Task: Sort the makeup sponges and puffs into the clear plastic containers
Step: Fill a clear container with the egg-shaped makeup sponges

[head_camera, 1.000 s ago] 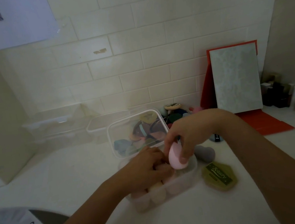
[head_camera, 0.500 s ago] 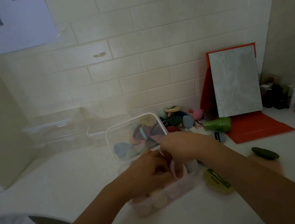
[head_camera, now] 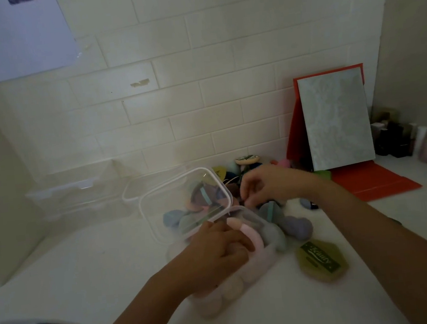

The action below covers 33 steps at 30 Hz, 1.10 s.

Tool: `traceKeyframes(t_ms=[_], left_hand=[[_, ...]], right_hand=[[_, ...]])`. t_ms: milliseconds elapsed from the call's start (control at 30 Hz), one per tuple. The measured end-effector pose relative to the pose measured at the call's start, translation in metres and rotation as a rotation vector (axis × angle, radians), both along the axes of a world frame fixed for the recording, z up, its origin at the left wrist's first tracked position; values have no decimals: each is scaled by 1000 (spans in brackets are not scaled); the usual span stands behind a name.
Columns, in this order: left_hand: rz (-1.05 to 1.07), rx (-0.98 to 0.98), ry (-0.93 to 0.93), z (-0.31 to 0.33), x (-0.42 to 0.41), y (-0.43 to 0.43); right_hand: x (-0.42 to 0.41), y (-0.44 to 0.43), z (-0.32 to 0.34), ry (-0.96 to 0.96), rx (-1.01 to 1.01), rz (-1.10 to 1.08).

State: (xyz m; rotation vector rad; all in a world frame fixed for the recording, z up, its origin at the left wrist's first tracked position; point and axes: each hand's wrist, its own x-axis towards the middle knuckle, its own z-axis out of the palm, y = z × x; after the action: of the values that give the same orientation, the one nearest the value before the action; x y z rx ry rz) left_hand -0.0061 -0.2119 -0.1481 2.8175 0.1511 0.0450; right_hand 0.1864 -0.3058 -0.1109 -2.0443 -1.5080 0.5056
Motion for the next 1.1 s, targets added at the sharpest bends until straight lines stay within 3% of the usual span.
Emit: traceKeyframes(t_ms=[67,167,400,600,700,1000,1100], left_hand=[[12,-33,7,0,0,1],[33,-80,23,-2,1,2],[40,-124,28,-4,5,6],[61,-137,-16,-5,4,7],[55,-119,-21,-5,4,7],[62,-111,-7,-3,3,4],[68,-109,-5,-2,3,4]], right_hand=[[25,-1,-12,28,227,-232],[51,0,-33,-66,310,-395],[69,36,-55,-146,166,-278],[79,42,-58,-212,135,-357],[89,39,-60,-248,8,-349],[80,27,-46,-61,96,-211],[77,24,-38,-119,77,-171]])
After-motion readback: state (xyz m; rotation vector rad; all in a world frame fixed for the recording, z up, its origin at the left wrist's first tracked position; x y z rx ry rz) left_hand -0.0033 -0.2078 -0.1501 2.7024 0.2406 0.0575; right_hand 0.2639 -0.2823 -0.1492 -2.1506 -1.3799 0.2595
